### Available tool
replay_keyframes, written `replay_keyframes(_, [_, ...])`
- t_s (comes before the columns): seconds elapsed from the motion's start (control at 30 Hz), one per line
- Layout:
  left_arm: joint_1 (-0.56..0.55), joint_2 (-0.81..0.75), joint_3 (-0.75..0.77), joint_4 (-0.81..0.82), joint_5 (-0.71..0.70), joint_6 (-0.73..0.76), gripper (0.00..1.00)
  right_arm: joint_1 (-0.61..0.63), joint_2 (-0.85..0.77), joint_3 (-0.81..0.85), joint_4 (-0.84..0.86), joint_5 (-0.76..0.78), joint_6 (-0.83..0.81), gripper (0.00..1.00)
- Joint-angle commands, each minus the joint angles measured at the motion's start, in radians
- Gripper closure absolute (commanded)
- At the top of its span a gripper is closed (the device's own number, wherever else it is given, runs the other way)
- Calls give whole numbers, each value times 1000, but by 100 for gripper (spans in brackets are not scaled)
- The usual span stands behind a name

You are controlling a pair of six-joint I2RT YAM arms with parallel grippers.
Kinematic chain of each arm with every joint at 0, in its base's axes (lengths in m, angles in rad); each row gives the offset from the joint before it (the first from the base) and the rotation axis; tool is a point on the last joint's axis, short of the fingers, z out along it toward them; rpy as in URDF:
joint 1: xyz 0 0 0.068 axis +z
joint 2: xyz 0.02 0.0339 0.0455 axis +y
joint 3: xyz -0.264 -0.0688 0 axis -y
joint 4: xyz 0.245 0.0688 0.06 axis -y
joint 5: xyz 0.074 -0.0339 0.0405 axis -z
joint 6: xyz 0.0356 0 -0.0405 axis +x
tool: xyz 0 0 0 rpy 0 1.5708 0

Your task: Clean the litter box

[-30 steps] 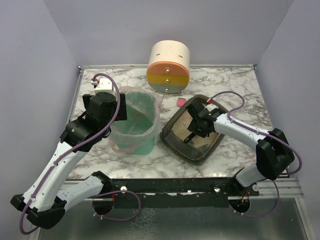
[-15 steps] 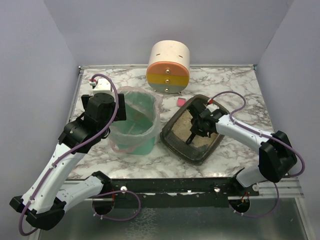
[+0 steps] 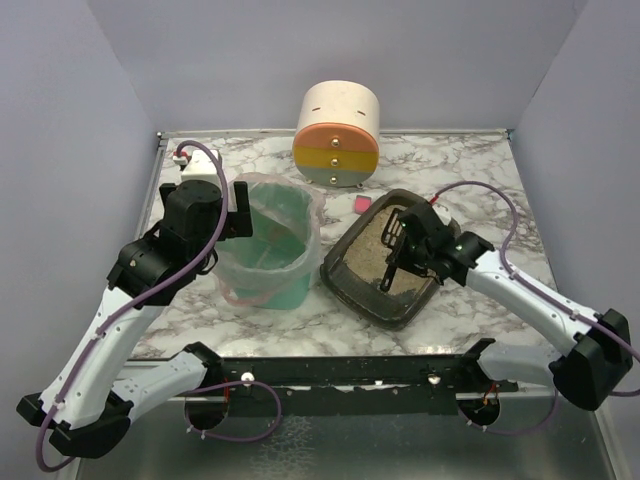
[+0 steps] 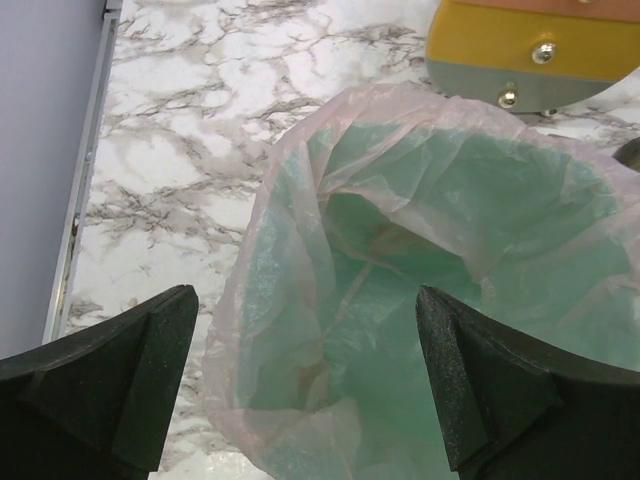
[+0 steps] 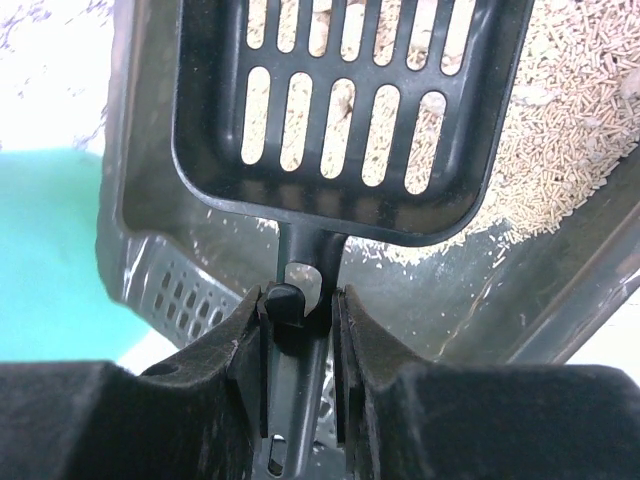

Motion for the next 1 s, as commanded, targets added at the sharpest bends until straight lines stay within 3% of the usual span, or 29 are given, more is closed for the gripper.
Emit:
replay_keyframes(0.0, [-3,18,62,-23,86,4,1,8,-111,-33,39,-81,-164,99])
replay_keyframes(0.3, [-3,57,119,-10,310,-24,1,7,-232,81,37,-166,-511,99])
replay_keyframes(0.57, [-3,74,173,35,535,-49,1,9,-237,275,24,-428,-756,99])
replay_keyframes(0.73, [-3,70,236,40,569,-64,1,23,-226,349,23,-535,-884,100])
replay_keyframes(0.97, [-3,28,253,39,590,-82,1,106,-136,441,-6,-509,-1049,99])
